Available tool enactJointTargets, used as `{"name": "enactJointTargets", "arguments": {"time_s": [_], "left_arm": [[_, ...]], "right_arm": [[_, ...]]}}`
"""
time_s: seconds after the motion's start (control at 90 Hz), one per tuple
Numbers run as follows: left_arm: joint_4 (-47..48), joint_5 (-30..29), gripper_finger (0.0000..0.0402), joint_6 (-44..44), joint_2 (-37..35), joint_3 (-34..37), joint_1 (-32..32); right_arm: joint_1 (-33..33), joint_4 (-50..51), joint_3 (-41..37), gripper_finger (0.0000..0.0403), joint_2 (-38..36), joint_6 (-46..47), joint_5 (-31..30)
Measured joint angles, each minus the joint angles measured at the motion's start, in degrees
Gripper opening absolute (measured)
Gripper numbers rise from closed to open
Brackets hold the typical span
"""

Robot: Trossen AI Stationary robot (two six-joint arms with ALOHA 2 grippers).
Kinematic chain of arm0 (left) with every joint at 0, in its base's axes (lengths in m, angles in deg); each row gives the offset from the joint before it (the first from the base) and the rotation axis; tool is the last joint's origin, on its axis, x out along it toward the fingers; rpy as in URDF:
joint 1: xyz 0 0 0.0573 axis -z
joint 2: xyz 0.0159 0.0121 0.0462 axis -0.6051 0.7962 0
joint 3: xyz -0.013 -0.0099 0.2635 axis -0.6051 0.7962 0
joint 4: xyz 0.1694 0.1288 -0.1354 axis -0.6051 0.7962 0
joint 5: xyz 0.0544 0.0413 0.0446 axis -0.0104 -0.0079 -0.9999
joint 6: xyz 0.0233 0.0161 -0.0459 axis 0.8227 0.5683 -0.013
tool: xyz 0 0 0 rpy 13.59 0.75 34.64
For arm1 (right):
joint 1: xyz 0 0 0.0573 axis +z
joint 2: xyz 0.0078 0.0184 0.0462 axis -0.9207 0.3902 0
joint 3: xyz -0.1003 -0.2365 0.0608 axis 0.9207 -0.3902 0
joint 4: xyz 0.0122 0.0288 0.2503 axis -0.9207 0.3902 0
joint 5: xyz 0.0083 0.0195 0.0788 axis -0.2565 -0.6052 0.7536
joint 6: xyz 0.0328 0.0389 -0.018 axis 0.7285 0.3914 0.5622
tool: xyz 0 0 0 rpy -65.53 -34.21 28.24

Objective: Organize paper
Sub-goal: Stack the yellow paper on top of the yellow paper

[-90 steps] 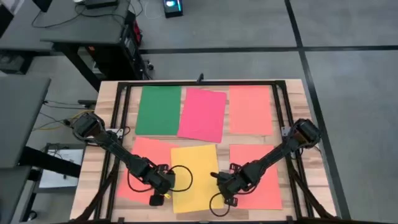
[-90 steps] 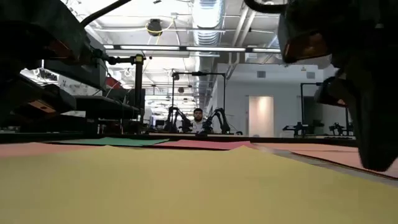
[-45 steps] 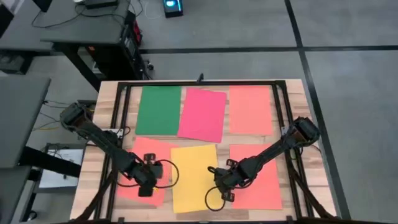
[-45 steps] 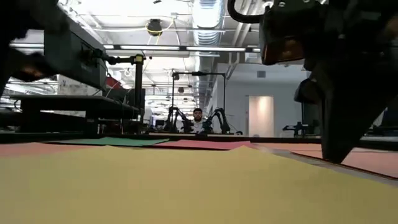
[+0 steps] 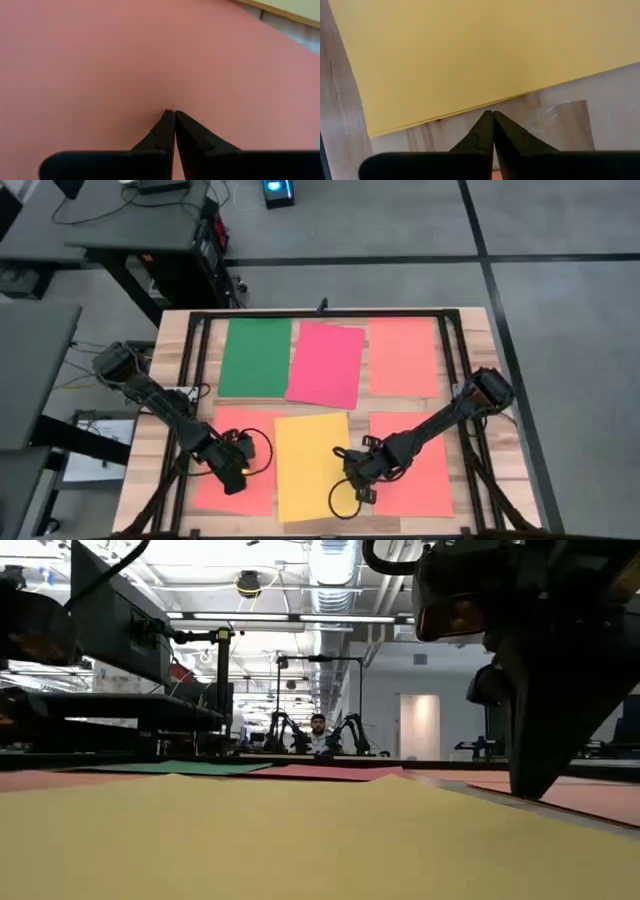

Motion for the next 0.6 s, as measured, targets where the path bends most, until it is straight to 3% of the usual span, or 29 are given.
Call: {"name": "enactJointTargets", "arguments": {"time_s": [0.3, 0.6], "left_arm": [[3.23, 0.40, 0.0000, -7.53, 0.04, 0.00, 4.58], [8.63, 0.85, 0.0000, -8.56, -2.91, -0.51, 5.10]], "right_arm": [[0.00, 0.00, 0.00, 0.0000, -0.01, -0.85, -1.13], [-0.33, -0.16, 0.00, 0.0000, -0.04, -0.83, -1.23]]}}
